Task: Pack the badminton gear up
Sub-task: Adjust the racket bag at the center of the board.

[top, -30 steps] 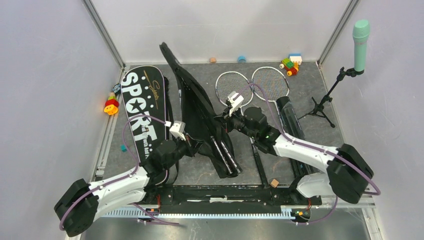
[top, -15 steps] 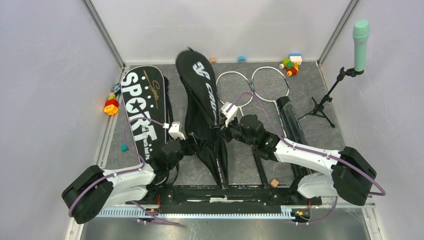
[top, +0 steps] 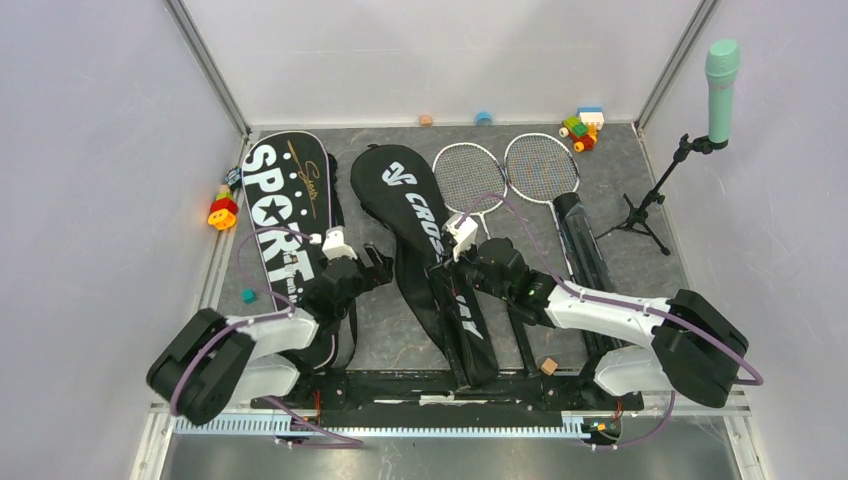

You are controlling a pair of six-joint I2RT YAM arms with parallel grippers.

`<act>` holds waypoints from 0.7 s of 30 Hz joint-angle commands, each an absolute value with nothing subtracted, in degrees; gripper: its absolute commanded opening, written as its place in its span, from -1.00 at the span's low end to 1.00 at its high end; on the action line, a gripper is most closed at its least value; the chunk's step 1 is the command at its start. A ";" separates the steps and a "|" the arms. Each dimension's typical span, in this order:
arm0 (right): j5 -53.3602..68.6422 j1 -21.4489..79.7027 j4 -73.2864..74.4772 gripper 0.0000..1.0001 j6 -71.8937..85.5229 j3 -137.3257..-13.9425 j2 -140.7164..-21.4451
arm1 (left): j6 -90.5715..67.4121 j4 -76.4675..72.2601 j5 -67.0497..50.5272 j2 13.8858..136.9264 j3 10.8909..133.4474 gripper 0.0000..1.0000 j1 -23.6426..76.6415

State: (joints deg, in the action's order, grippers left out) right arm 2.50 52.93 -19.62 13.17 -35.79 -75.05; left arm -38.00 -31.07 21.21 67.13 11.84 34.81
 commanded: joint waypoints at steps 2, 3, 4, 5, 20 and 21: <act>3.43 51.91 -26.15 -1.00 18.35 -37.00 -73.02 | -36.27 -44.19 8.84 78.37 15.79 1.00 31.73; 3.76 51.67 -26.34 -1.00 19.06 -37.00 -73.21 | -36.33 -46.90 6.83 80.91 16.56 1.00 31.73; 4.42 51.32 -26.66 -1.00 19.88 -37.03 -73.53 | -36.52 -49.95 4.95 83.55 17.05 1.00 31.73; 5.20 50.99 -27.12 -1.00 20.95 -36.88 -73.69 | -37.11 -53.50 3.57 86.06 17.57 1.00 31.65; 10.84 42.01 -30.52 -1.00 27.98 -28.56 -67.80 | -36.14 -47.49 3.00 96.66 28.82 -0.95 31.71; 11.71 41.86 -29.34 -1.00 25.91 -28.35 -67.24 | -35.68 -44.78 3.84 94.67 28.90 -0.95 31.82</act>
